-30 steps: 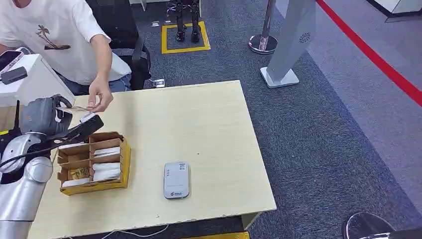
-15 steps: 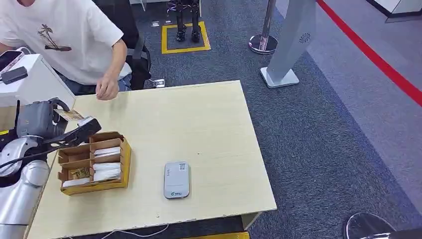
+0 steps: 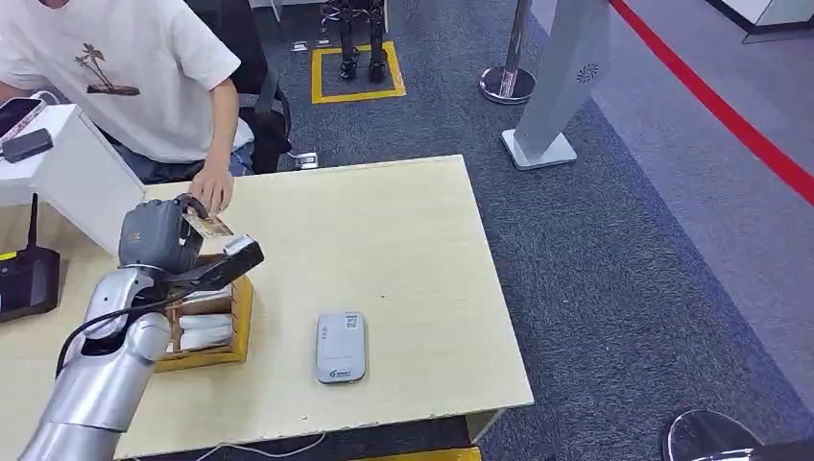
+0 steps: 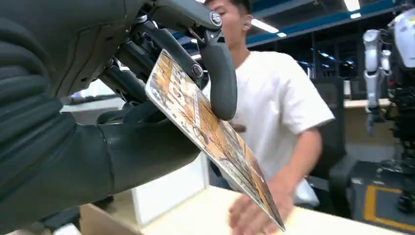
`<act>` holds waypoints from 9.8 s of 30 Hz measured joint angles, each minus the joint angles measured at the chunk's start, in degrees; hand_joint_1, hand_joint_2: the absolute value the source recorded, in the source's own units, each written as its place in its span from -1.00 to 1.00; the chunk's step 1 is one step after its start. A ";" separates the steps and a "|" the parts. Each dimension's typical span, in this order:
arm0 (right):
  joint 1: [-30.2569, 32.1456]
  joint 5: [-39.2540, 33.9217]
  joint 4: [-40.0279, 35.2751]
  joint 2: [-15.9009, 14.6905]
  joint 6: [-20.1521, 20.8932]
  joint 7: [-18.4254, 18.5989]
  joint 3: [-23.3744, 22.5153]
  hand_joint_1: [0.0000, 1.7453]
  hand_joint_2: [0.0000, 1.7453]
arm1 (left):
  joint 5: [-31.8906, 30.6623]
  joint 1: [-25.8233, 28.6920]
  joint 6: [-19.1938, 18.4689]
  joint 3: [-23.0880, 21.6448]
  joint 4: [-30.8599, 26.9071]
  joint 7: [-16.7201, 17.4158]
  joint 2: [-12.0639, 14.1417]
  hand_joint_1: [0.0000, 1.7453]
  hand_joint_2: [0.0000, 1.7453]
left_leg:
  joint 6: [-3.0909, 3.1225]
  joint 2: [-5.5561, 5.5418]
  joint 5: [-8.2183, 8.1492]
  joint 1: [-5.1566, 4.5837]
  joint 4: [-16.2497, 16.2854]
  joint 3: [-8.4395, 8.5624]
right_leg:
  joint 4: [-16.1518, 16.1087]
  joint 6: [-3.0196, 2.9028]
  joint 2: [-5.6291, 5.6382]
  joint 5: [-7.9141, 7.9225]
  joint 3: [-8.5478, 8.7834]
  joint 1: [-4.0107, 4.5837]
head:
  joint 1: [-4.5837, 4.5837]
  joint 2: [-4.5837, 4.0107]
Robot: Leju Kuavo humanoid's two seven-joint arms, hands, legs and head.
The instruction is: Pass the card to the sensor for recognition and then transmit it.
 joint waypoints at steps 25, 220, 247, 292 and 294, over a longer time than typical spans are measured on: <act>-0.15 1.25 -0.02 0.00 0.59 0.42 2.36 -1.00 -1.00 | 1.12 2.38 2.60 -3.54 4.39 -1.75 -7.24 1.00 1.00 | 0.00 0.01 0.00 0.01 -0.01 -0.02 | 0.01 0.00 0.02 0.00 0.00 0.00 | 0.00 0.00; -0.20 1.05 0.00 0.22 1.81 1.53 7.02 -1.00 -1.00 | 12.41 18.12 4.39 -6.88 0.87 -6.14 -17.80 1.00 1.00 | 0.11 -0.09 0.09 -0.02 -0.01 -0.12 | -0.01 0.08 -0.15 0.07 -0.04 0.00 | 0.00 0.00; 0.23 0.13 0.00 0.55 1.62 1.62 7.02 -1.00 -1.00 | 14.67 25.81 5.11 -6.84 -1.42 -5.70 -18.06 1.00 1.00 | 0.16 -0.09 0.06 -0.02 -0.02 -0.14 | -0.02 0.10 -0.15 0.03 -0.05 0.00 | -0.02 0.00; 0.87 -0.48 0.00 0.52 0.68 1.33 7.02 -1.00 -1.00 | 16.50 30.69 9.97 3.02 -1.99 -5.79 -18.26 1.00 1.00 | 0.16 -0.10 0.06 -0.01 -0.03 -0.14 | -0.02 0.13 -0.17 0.01 -0.04 0.01 | -0.02 0.00; 0.81 -0.48 0.00 0.52 0.83 1.16 7.02 -1.00 -1.00 | 14.60 30.19 10.18 3.28 -3.22 -5.77 -17.67 1.00 1.00 | 0.16 -0.10 0.06 -0.01 -0.03 -0.14 | -0.01 0.13 -0.17 0.01 -0.05 0.01 | -0.02 -0.02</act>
